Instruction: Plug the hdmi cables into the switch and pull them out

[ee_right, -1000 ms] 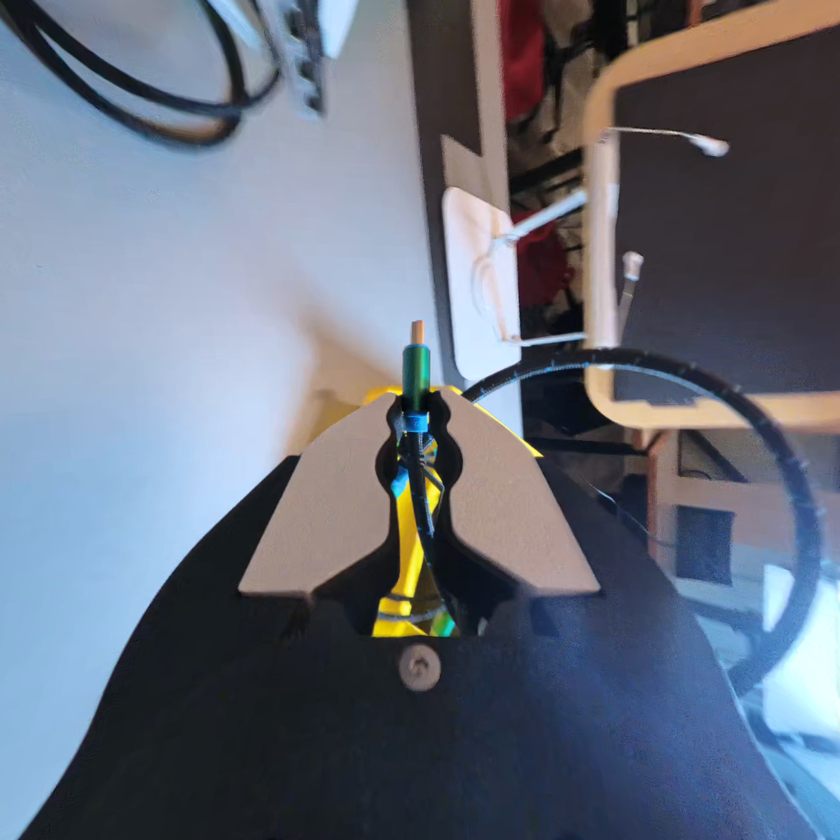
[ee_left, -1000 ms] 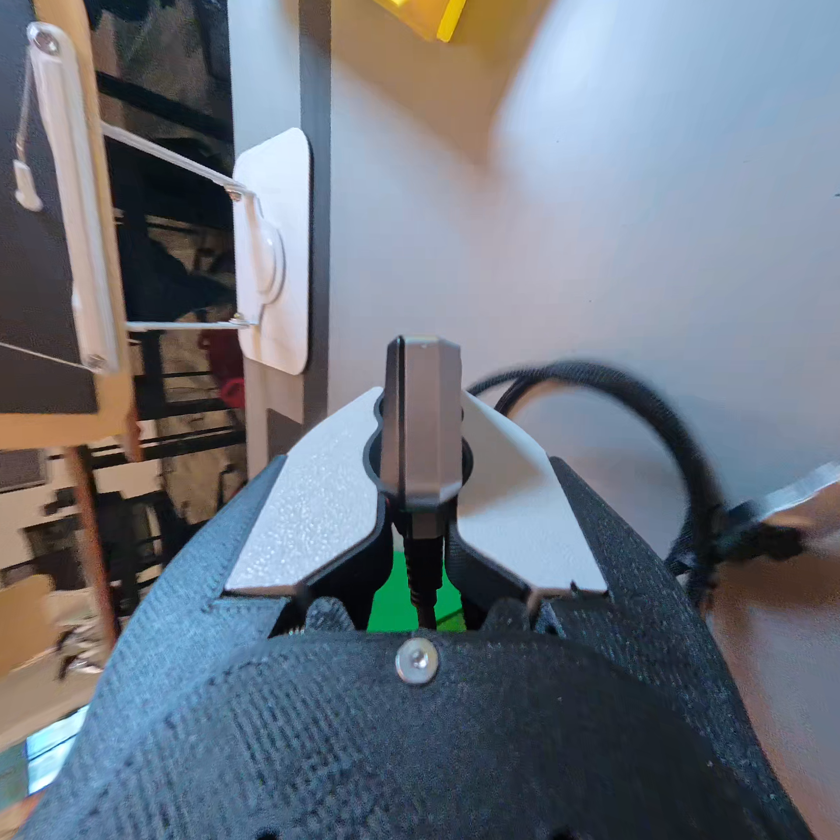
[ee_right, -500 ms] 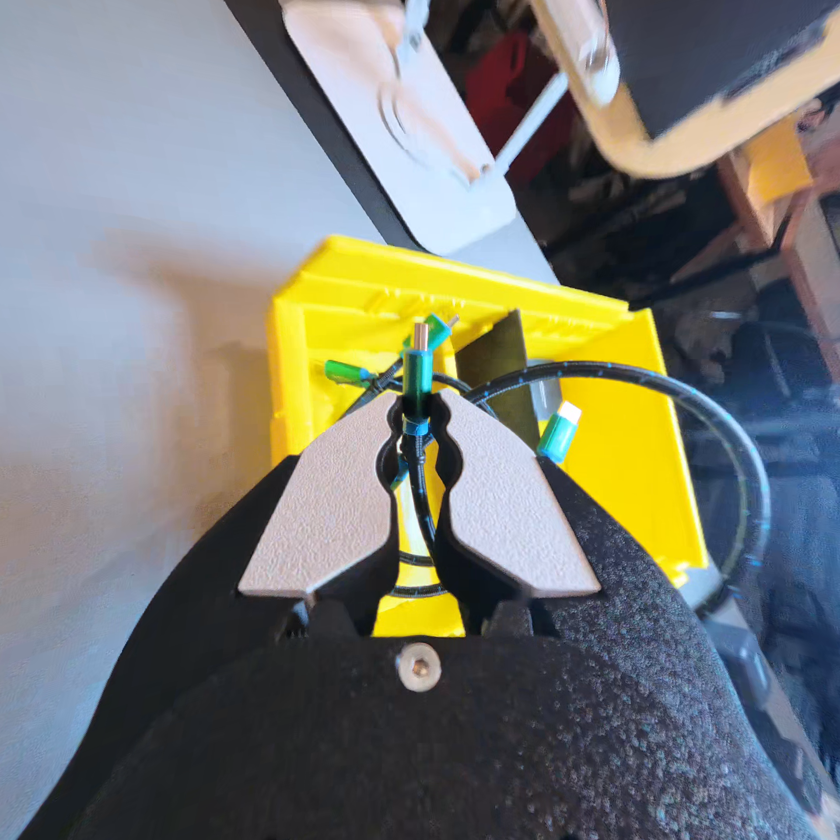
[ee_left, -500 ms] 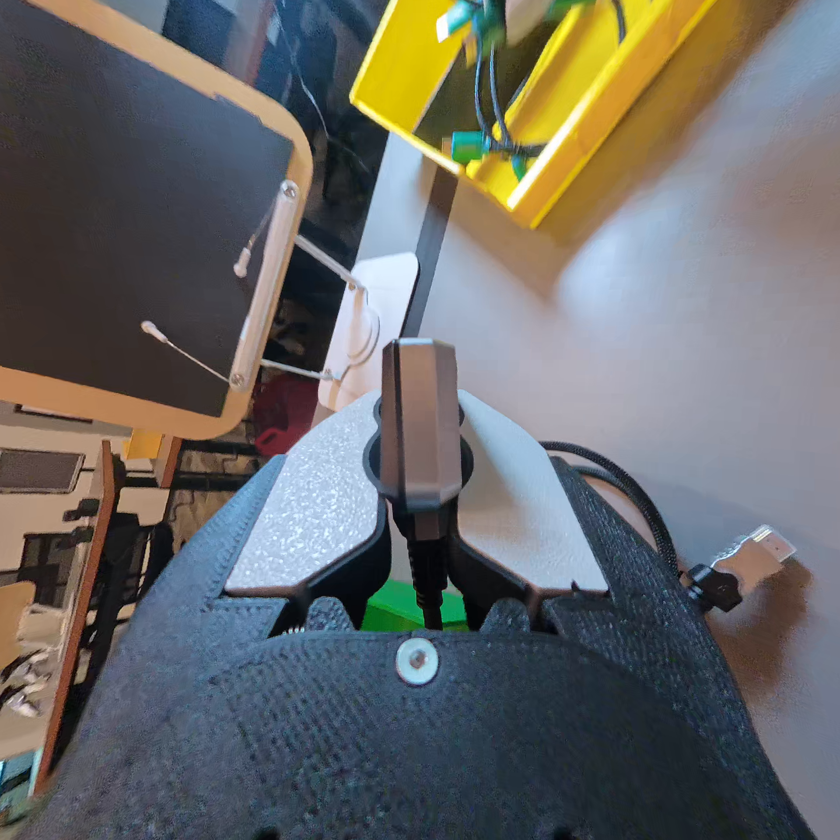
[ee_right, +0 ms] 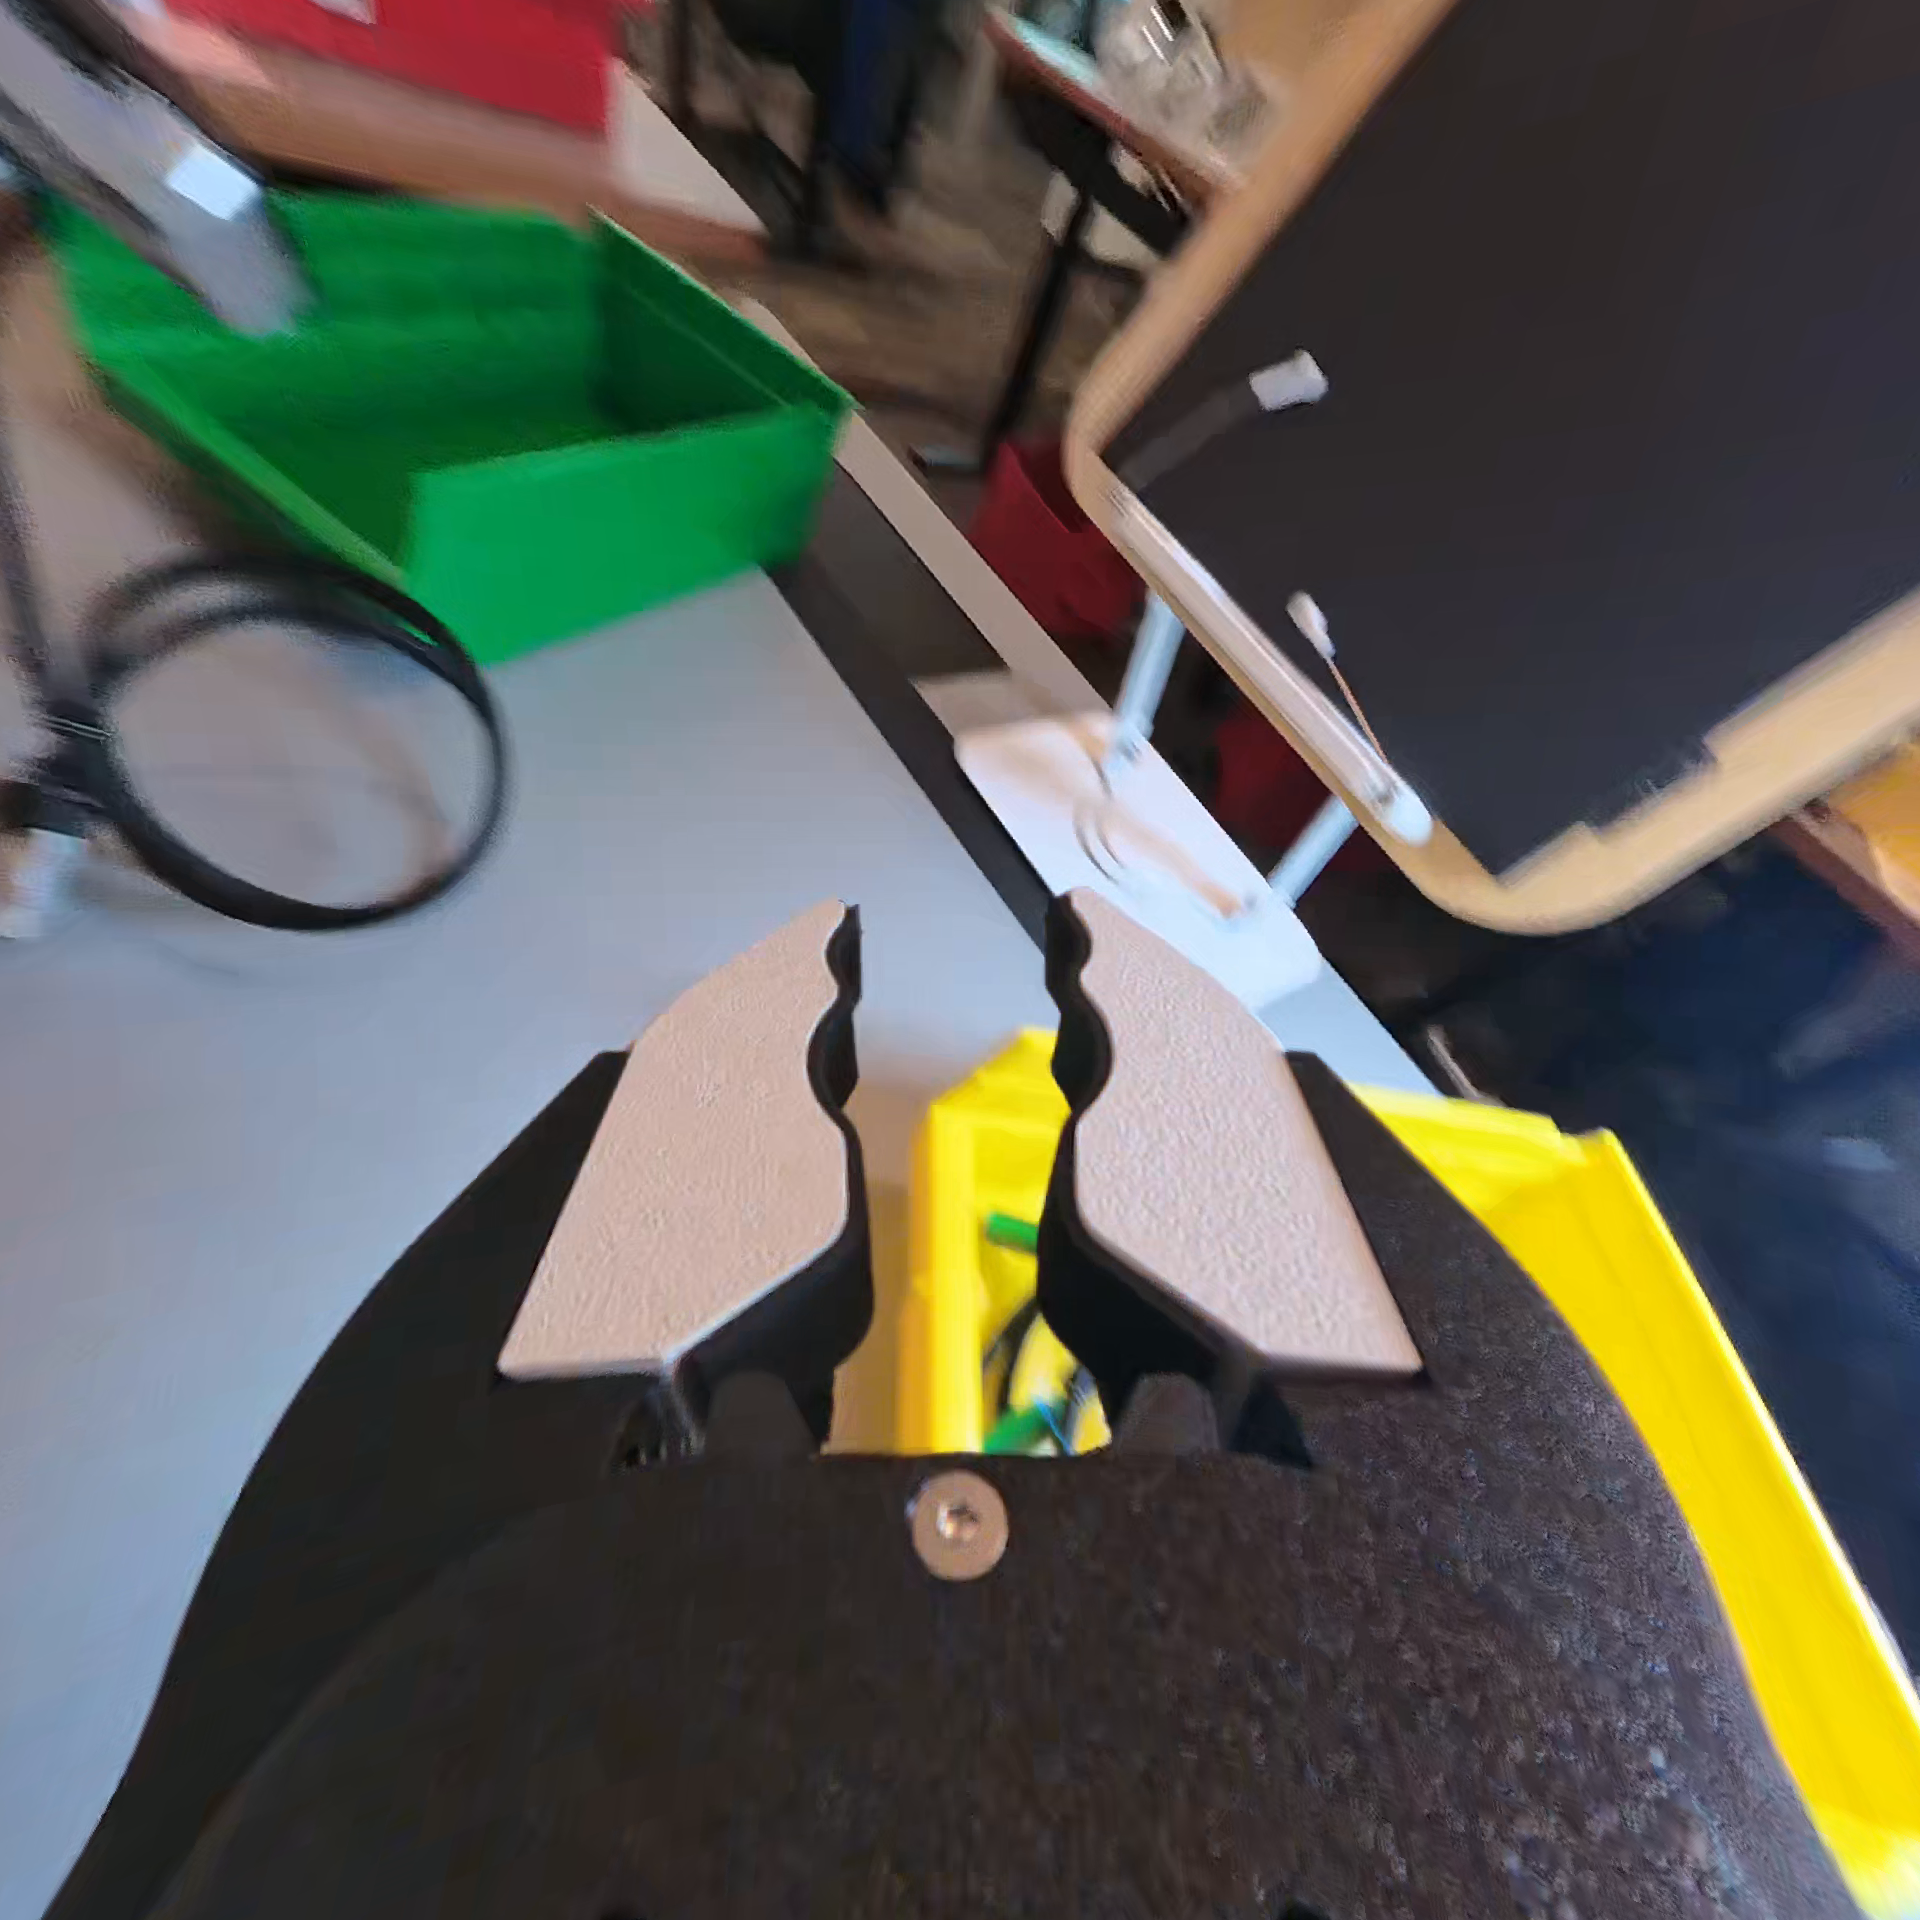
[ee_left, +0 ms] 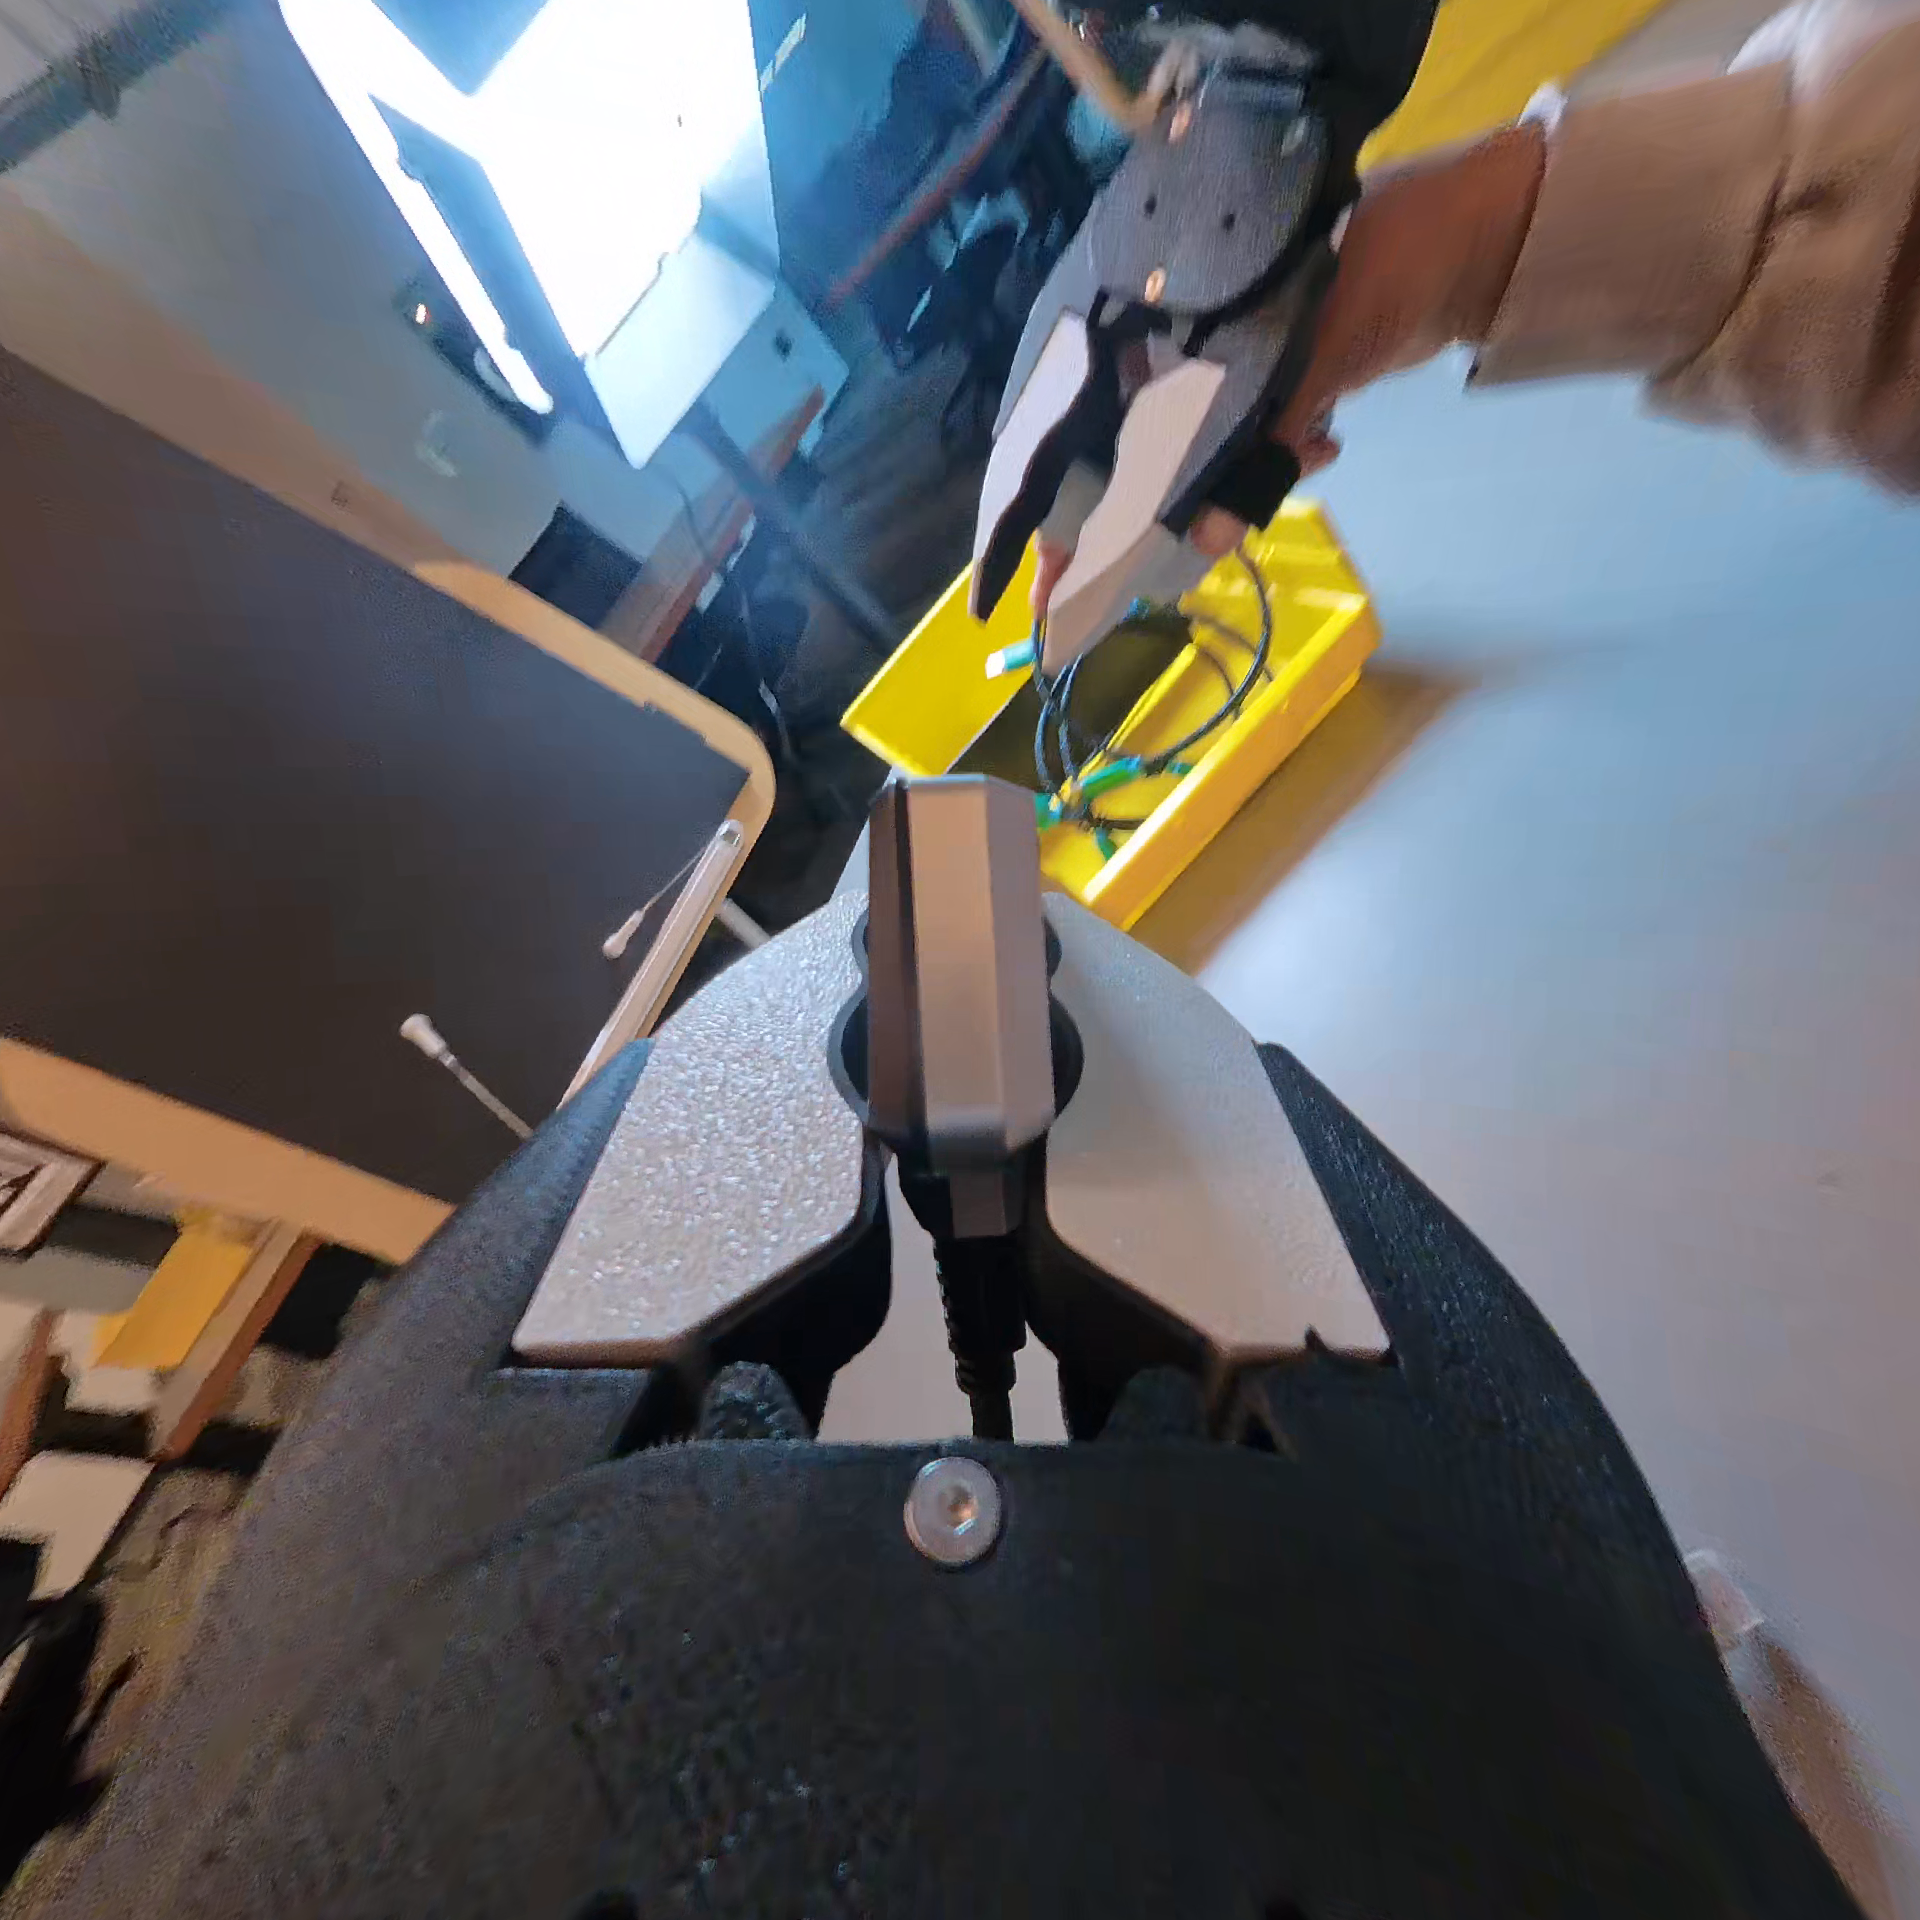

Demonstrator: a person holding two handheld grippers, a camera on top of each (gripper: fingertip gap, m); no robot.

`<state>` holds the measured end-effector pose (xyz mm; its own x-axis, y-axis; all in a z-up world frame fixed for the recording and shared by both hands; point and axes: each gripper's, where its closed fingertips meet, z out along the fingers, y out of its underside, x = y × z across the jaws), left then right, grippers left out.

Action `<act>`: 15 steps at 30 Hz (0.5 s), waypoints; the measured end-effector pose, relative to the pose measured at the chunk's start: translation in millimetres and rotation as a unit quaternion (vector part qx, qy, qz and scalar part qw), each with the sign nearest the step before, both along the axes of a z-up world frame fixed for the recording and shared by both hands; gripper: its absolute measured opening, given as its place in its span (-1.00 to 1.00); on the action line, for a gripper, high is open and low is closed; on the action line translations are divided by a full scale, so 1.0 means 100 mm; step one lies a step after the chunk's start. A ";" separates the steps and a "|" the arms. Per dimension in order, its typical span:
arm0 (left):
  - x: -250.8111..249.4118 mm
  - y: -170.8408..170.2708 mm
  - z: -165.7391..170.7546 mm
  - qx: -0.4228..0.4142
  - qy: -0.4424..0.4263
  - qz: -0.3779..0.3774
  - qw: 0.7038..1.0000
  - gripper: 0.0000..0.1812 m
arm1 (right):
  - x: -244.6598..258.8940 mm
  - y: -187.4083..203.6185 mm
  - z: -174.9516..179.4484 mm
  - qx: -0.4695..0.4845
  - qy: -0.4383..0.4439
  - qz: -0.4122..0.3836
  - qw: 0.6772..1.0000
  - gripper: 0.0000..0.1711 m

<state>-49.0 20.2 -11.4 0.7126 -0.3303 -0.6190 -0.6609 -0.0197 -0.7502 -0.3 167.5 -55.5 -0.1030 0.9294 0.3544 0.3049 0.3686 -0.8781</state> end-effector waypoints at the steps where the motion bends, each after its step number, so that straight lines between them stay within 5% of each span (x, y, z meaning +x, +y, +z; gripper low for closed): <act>1: 0.07 -0.03 0.04 0.004 -0.017 -0.021 1.000 -0.72 | -0.02 -0.21 0.07 0.001 0.011 0.036 0.999 -0.60; 8: 0.54 -0.17 0.15 0.002 -0.117 -0.152 0.981 -0.72 | -0.04 -1.50 0.35 0.029 0.079 0.236 0.968 -0.58; 15: 0.74 -0.26 0.07 -0.015 -0.116 -0.212 0.970 -0.72 | 0.15 -1.75 0.46 0.065 0.081 0.281 0.954 -0.75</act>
